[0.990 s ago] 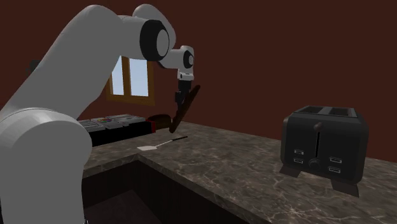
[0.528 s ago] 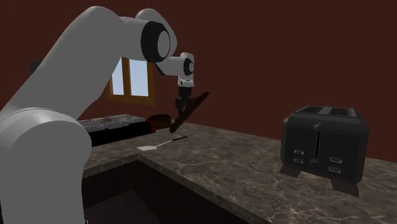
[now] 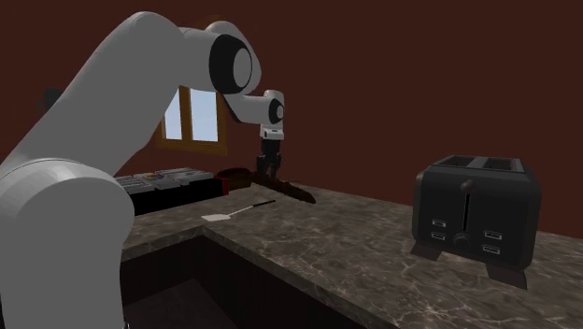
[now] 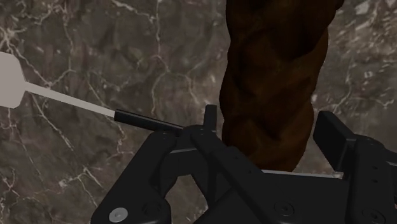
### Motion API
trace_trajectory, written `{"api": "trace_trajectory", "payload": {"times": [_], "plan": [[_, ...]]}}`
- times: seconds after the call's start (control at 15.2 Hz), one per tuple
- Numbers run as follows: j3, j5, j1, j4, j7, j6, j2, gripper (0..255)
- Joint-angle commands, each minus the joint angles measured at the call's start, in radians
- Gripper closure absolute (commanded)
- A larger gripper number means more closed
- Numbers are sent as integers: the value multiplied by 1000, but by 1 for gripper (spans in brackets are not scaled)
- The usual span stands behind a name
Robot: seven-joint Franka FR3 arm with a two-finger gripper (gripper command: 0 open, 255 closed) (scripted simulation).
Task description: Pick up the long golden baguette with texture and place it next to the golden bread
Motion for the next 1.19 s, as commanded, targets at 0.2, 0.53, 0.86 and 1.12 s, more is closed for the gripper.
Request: {"api": "trace_trajectory", "payload": {"times": [0.2, 0.53, 0.86, 1.12], "plan": [[-6, -9, 1, -31, 1, 56, 25, 255], [-12, -17, 3, -59, 3, 107, 50, 255], [-12, -18, 3, -59, 3, 107, 50, 255], [-11, -16, -1, -69, 1, 112, 45, 0]]}}
